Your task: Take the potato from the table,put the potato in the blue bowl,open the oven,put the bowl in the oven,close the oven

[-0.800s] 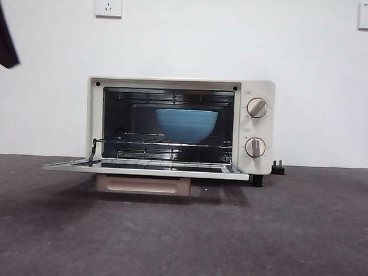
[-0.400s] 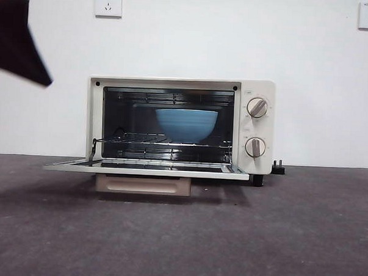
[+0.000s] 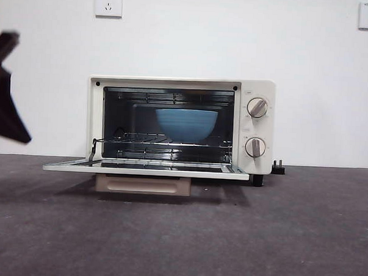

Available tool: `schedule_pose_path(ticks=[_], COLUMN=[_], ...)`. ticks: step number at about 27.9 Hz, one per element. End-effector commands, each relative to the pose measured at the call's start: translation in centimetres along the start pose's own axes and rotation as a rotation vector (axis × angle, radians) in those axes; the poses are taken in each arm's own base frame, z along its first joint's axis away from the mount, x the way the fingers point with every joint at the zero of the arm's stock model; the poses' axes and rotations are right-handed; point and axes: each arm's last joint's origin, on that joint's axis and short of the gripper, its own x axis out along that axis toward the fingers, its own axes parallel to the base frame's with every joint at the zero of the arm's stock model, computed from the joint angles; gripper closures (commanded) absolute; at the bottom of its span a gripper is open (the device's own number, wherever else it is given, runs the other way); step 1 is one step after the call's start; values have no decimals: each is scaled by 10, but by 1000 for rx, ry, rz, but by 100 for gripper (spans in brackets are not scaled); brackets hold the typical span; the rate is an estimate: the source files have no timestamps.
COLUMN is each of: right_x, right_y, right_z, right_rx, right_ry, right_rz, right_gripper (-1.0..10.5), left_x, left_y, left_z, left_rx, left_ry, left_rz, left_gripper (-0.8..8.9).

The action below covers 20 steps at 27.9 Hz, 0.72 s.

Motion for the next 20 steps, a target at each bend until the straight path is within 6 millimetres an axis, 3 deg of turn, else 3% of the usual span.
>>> schedule_pose_path(ticks=[1,9,16,20], right_x=[6,-2,-60,-81], right_y=[-5,1,16,22], right_z=[-17,-60,-89,-106], right_rx=[-3,15,28,36], right_ry=[23,0,-113,-124], right_rz=[-12,-21,15,14], right_gripper=[952,951,951,951], left_x=[9,35,55,59], left_y=[13,36,53,57], left_z=[0,7,17,19], left_rx=[-40,-170,-318,-346], left_ry=[23,15,-46,-56], left_rz=[-6,-42,-50,-73], left_gripper=[821,821,821,821])
